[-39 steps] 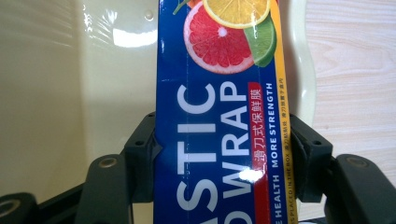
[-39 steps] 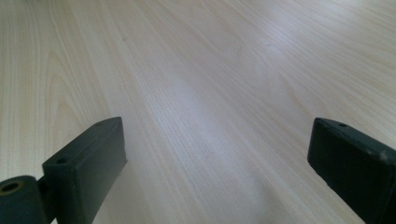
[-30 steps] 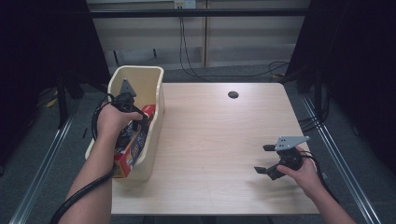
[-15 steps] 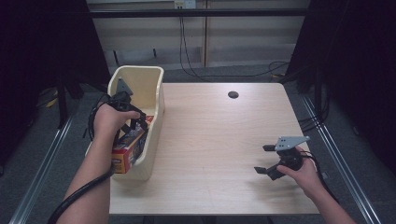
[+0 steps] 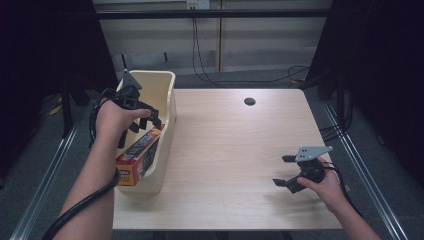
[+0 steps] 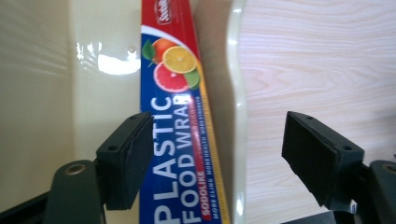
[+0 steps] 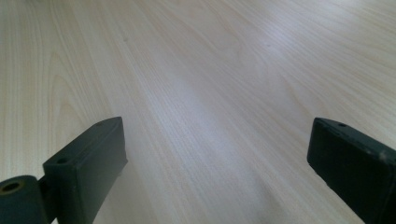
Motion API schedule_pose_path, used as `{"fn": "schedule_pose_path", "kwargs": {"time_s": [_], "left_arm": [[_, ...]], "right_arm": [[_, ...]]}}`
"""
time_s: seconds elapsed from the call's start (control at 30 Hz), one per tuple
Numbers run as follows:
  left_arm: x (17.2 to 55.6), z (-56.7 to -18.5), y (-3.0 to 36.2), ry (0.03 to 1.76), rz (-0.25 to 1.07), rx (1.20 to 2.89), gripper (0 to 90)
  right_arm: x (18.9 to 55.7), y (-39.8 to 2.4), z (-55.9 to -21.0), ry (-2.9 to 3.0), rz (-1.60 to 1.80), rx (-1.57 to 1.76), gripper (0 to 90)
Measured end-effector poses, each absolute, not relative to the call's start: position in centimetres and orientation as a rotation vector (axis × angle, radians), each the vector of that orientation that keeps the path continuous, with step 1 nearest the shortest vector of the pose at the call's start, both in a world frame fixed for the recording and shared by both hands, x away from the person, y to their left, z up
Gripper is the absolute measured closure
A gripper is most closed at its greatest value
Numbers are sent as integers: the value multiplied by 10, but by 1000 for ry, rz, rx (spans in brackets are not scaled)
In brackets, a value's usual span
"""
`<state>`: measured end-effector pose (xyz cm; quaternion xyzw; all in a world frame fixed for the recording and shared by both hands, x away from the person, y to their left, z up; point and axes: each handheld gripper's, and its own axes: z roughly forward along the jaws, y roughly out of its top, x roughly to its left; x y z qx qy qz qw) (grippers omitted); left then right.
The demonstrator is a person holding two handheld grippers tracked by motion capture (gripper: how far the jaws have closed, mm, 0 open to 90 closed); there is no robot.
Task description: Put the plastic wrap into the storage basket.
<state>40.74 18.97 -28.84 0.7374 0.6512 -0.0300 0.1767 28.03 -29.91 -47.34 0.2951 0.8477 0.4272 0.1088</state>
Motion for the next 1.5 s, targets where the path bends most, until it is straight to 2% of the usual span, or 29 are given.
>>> {"fn": "schedule_pose_path", "kwargs": {"time_s": [0.6, 0.77, 1.5], "left_arm": [[400, -273, 153, 1677, -103, 2139, 196], [396, -272, 135, 1608, -74, 2185, 189], [386, -303, 75, 1383, -119, 2289, 174]], "right_arm": [[277, -300, -471, 2480, 1270, 874, 43], [278, -300, -471, 2483, 1269, 870, 43], [278, -299, -471, 2485, 1275, 867, 42]]}}
